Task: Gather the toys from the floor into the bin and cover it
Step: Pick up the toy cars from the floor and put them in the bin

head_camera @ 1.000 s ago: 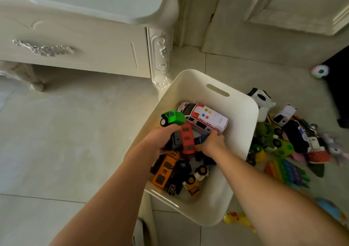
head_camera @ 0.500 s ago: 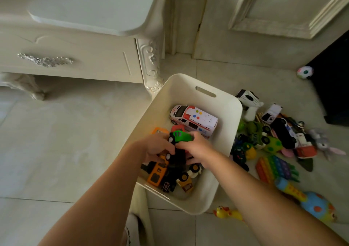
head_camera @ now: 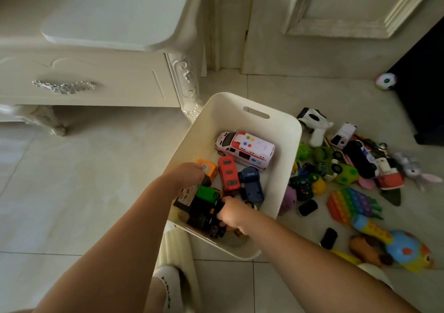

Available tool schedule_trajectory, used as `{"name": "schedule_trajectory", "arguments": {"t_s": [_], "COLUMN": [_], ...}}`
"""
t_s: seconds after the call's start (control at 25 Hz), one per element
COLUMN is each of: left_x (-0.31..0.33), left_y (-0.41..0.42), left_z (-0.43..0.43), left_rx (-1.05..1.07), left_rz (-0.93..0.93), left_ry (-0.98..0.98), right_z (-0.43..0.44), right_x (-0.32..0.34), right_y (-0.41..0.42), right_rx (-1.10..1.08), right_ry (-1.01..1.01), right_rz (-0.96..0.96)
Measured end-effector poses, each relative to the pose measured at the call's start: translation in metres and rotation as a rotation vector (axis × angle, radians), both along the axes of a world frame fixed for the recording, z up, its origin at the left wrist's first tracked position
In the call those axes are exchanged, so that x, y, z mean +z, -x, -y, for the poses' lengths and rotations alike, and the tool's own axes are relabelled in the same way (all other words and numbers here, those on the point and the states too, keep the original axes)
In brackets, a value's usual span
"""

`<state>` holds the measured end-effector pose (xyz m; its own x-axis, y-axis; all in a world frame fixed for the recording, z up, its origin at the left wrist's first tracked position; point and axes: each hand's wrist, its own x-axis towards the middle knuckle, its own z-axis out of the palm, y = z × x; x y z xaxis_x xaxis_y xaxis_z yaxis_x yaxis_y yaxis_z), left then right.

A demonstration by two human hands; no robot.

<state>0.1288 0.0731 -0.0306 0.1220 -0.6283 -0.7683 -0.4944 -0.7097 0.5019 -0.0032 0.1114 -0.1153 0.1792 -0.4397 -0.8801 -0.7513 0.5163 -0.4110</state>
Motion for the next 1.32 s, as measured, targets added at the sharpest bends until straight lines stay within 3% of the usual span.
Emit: {"name": "schedule_trajectory", "arguments": {"t_s": [0.12,0.2,0.32,0.48,0.6,0.72,0.88,1.08,1.32], "left_x": [0.008,0.019,0.039,0.064,0.061,0.024,-0.042,-0.091,-0.11], "left_y": [0.026,0.052,0.098,0.165,0.212,0.253,0.279,0.297,0.306], "left_z": [0.013,0.025,0.035,0.041,0.035,0.027,0.029,0.064,0.075], "left_rx": [0.153,0.24,0.264,0.175,0.056,-0.096,-0.178,-0.172,0.045], "left_rz": [-0.093,-0.236,-0.3,-0.433,-0.479,-0.38,-0.271,-0.26,-0.204], "left_ry": [0.106,0.209,0.381,0.525,0.513,0.376,0.166,0.059,0.061], "right_z": [0.009,0.019,0.037,0.045,0.039,0.026,0.03,0.066,0.102], "right_x": [0.029,0.052,0.099,0.126,0.11,0.064,0.001,-0.041,-0.056], "right_y": [0.016,0.032,0.065,0.149,0.221,0.274,0.304,0.311,0.29], "right_rx": [-0.153,-0.364,-0.739,-0.968,-1.121,-1.23,-1.018,-0.522,-0.256], "right_ry": [0.135,0.213,0.287,0.599,0.622,0.541,0.534,0.764,0.751], "right_rz": [0.125,0.285,0.53,0.428,0.322,0.206,-0.15,-0.326,-0.496]}}
